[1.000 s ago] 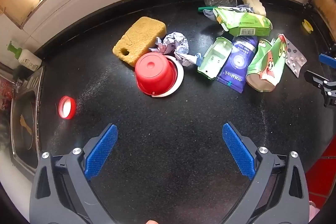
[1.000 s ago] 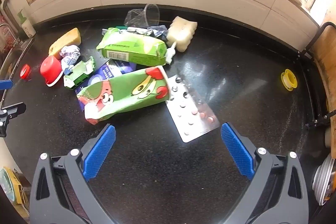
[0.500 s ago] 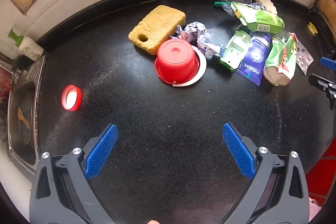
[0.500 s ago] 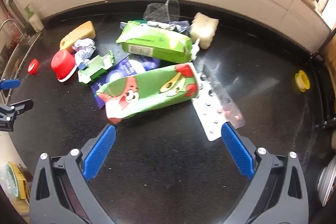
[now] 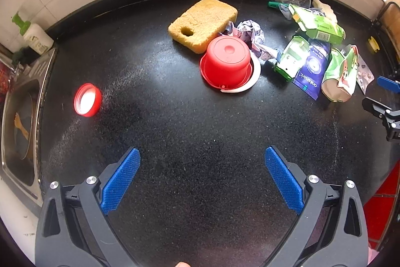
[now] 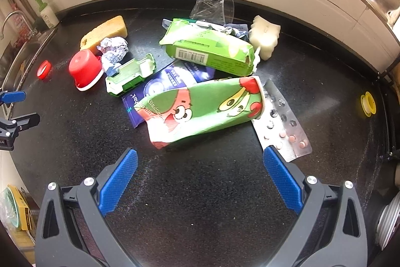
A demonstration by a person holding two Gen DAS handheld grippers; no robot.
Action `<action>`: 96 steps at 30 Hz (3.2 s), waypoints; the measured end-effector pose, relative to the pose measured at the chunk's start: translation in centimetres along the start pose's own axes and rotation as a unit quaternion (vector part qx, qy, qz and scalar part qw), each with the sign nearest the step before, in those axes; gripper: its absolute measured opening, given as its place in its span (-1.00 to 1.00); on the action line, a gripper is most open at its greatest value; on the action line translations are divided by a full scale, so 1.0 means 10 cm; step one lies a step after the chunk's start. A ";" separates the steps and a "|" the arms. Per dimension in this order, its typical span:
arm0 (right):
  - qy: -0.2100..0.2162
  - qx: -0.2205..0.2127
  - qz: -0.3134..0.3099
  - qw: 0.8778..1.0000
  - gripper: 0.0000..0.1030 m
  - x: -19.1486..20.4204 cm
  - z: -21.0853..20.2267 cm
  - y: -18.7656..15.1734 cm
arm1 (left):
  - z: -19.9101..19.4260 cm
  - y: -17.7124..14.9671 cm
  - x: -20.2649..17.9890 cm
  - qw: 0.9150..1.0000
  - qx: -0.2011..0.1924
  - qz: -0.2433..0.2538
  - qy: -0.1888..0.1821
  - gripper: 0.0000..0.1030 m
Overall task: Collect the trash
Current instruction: 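Move both tools toward the trash on the countertop, then grasp the red bottle cap with the left tool while the right tool grasps the pill blister pack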
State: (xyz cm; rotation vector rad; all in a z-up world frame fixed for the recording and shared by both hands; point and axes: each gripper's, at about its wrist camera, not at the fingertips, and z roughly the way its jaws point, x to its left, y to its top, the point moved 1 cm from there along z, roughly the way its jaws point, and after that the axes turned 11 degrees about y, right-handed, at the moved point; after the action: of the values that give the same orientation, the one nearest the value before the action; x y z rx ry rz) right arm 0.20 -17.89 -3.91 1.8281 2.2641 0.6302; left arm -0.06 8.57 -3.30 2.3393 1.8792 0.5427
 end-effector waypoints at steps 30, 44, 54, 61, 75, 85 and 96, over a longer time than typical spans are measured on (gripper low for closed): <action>-0.026 0.008 0.015 1.000 0.89 -0.31 -0.05 -0.09 | 0.07 -0.06 0.01 1.000 0.007 0.010 0.012 0.89; -0.025 0.030 0.035 0.999 0.89 -0.57 0.04 -0.16 | 0.16 -0.05 -0.12 0.999 0.017 0.024 0.017 0.89; -0.035 0.037 0.040 0.998 0.89 -0.70 0.08 -0.14 | 0.22 0.01 -0.16 0.999 0.020 0.027 0.023 0.89; -0.051 0.040 0.039 0.997 0.89 -0.85 0.09 -0.09 | 0.33 0.09 -0.16 0.998 0.021 0.039 0.033 0.89; -0.063 0.060 0.056 0.995 0.89 -1.29 0.29 0.11 | 0.50 0.37 0.14 0.998 0.031 0.032 0.043 0.89; -0.057 0.072 0.046 0.995 0.89 -1.26 0.41 0.19 | 0.60 0.46 0.25 0.998 0.031 0.032 0.048 0.89; -0.046 0.074 0.041 0.995 0.89 -1.23 0.60 0.32 | 0.81 0.60 0.93 0.994 0.039 -0.002 0.098 0.89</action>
State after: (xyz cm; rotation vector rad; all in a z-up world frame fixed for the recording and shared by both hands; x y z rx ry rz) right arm 8.29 -27.92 -9.57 1.9818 2.2396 0.3905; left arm 9.78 17.31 -7.09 2.4090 2.0200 0.7367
